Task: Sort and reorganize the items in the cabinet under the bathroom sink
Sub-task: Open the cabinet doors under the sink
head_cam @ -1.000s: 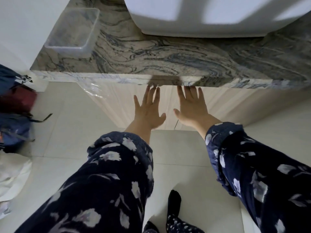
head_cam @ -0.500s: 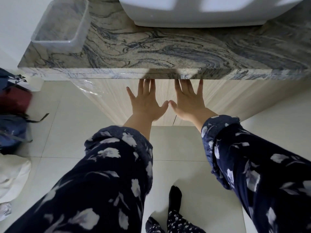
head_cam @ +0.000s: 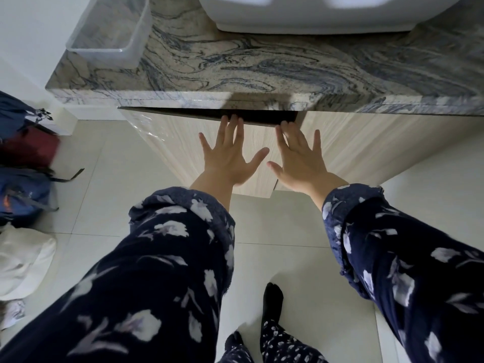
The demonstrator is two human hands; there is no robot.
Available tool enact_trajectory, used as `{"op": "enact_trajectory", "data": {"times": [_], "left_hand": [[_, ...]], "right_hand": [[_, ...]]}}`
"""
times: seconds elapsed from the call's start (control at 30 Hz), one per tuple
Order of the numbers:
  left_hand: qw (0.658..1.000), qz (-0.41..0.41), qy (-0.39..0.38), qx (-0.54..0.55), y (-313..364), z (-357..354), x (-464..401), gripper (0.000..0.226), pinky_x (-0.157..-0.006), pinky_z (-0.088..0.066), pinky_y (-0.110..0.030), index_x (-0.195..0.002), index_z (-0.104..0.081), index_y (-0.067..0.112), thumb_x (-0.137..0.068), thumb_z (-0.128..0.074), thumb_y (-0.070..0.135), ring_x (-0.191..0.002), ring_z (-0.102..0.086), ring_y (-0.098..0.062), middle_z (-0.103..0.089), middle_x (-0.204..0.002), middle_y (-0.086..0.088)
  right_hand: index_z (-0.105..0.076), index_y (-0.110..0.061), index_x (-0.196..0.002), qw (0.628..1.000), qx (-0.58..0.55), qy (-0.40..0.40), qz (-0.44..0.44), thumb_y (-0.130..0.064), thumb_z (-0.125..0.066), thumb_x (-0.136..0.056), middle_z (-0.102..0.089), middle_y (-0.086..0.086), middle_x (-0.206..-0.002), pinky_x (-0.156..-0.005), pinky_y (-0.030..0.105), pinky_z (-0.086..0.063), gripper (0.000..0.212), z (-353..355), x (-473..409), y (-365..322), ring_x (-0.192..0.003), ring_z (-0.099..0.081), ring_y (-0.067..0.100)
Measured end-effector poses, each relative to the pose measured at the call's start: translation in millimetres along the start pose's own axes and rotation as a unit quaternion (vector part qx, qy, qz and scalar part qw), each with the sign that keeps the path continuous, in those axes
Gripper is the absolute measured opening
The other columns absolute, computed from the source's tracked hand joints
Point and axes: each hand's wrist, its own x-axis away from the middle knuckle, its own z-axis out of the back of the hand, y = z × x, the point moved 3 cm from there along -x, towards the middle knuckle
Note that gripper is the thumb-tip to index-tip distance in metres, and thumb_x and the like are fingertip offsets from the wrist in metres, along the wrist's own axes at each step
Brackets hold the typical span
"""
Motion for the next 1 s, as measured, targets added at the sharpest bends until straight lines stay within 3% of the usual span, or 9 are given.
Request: {"op": "enact_trajectory", "data": {"times": [0.07,0.17,0.27,0.37,0.5,0.77,1.0], "left_hand": [[1.000,-0.005,0.002,-0.012,-2,-3,12,0.093,-0.114,0.006,-0.063,-0.151,0.017,0.017,-0.083,-0.003,0.077,-0.145,0.023,-0.017,0.022,-0.159,0.001],[1.000,-0.006,0.001,-0.025,-5,-8,32,0.090,-0.114,0.007,-0.062,-0.150,0.018,0.019,-0.084,-0.002,0.076,-0.145,0.023,-0.019,0.022,-0.159,0.000],[0.999,-0.011,0.003,-0.037,-13,-14,57,0.088,-0.115,0.006,-0.061,-0.151,0.016,0.019,-0.085,-0.003,0.074,-0.146,0.022,-0.019,0.020,-0.159,0.000],[0.998,-0.023,-0.001,-0.058,-24,-15,76,0.086,-0.114,0.008,-0.060,-0.152,0.013,0.020,-0.086,-0.004,0.073,-0.146,0.020,-0.019,0.018,-0.160,0.001],[0.998,-0.021,-0.002,-0.062,-31,-15,92,0.083,-0.113,0.009,-0.058,-0.153,0.009,0.021,-0.088,-0.004,0.071,-0.147,0.018,-0.019,0.016,-0.160,0.001],[0.992,0.126,0.017,0.011,-41,-11,96,0.090,-0.115,0.010,-0.055,-0.152,0.011,0.012,-0.088,-0.006,0.073,-0.148,0.013,-0.019,0.019,-0.160,-0.003],[0.989,0.145,-0.027,0.026,-63,-9,116,0.085,-0.111,0.014,-0.060,-0.151,0.017,0.018,-0.091,-0.013,0.069,-0.146,0.020,-0.023,0.027,-0.157,0.000]], "right_hand": [[0.006,-0.014,-0.153,1.000,0.002,0.011,0.002,-0.052,-0.029,-0.097,0.004,0.004,-0.161,-0.117,0.053,0.006,0.075,-1,13,-6,-0.149,0.006,0.020],[-0.006,-0.014,-0.152,0.999,0.025,0.042,0.008,-0.051,-0.033,-0.097,-0.022,0.008,-0.154,-0.118,0.051,-0.005,0.073,1,31,-20,-0.142,-0.020,0.029],[-0.021,-0.012,-0.149,0.997,0.036,0.062,0.020,-0.053,-0.035,-0.096,-0.031,0.011,-0.147,-0.116,0.048,-0.015,0.068,-1,48,-39,-0.134,-0.031,0.031],[-0.022,-0.013,-0.148,0.997,0.037,0.055,0.045,-0.055,-0.033,-0.095,-0.027,0.010,-0.151,-0.117,0.053,-0.007,0.069,-12,68,-51,-0.143,-0.020,0.030],[-0.008,-0.016,-0.152,0.996,0.047,0.020,0.073,-0.064,-0.026,-0.092,-0.010,0.002,-0.161,-0.115,0.057,0.005,0.080,-19,82,-57,-0.149,0.004,0.024],[0.001,-0.022,-0.153,0.989,0.058,-0.036,0.132,-0.070,-0.027,-0.089,0.000,-0.004,-0.162,-0.114,0.059,0.010,0.085,-15,101,-71,-0.148,0.010,0.022],[0.006,-0.023,-0.153,0.976,0.053,-0.067,0.202,-0.075,-0.019,-0.086,0.006,-0.005,-0.161,-0.114,0.060,0.011,0.088,-16,120,-93,-0.148,0.014,0.022]]}}
